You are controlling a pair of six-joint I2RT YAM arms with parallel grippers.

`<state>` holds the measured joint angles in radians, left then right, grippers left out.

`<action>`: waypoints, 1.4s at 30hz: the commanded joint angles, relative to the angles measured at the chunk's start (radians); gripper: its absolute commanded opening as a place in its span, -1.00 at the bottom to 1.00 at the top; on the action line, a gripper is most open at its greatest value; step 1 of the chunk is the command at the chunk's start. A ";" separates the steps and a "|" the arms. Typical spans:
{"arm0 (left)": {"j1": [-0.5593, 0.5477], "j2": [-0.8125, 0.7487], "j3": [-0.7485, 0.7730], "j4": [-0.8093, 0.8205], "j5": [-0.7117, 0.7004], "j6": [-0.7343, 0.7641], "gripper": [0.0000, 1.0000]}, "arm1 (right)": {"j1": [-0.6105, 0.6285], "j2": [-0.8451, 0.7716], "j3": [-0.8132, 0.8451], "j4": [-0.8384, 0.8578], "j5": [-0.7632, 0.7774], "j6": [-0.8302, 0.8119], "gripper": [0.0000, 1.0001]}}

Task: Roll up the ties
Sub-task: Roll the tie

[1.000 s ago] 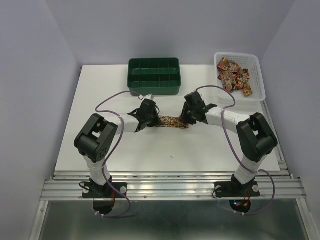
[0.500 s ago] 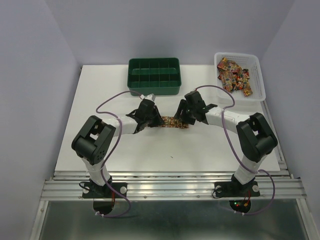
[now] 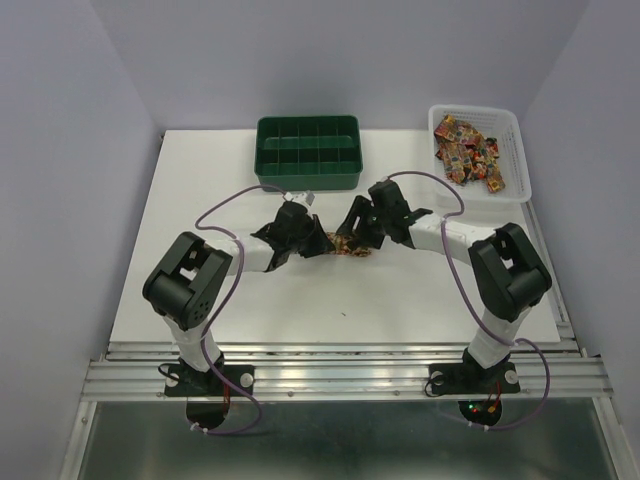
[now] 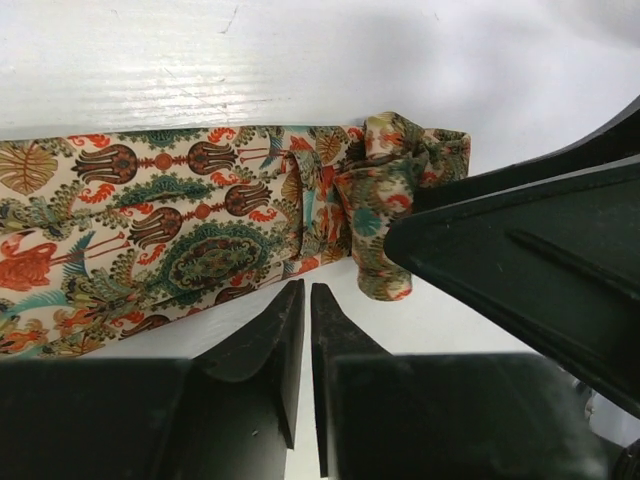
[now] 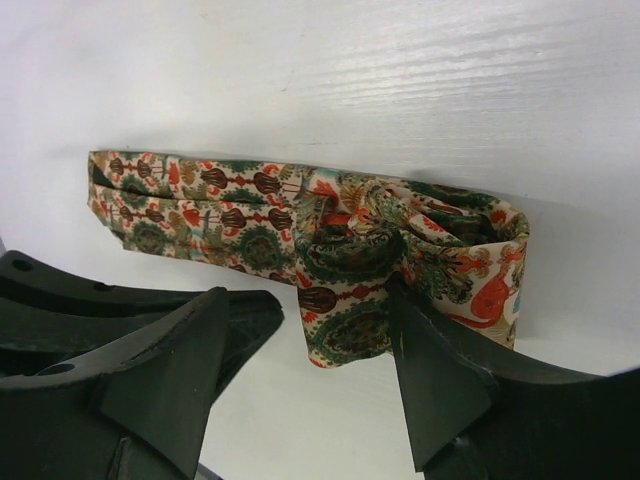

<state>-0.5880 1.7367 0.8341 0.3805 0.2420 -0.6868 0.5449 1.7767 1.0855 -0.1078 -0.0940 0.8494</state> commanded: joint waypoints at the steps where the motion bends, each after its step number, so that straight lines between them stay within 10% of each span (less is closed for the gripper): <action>1: -0.006 -0.057 -0.023 0.080 0.043 -0.019 -0.60 | 0.009 0.020 0.001 0.063 -0.052 0.056 0.40; 17: -0.006 -0.005 -0.023 0.196 0.114 -0.114 -0.24 | 0.007 0.024 -0.044 0.141 -0.085 0.111 0.41; 42: -0.009 0.098 0.040 0.097 -0.040 -0.111 -0.28 | 0.007 -0.052 -0.029 0.122 -0.060 0.028 0.41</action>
<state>-0.5949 1.8374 0.8387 0.5179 0.2592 -0.8207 0.5442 1.7855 1.0359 0.0345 -0.1860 0.9470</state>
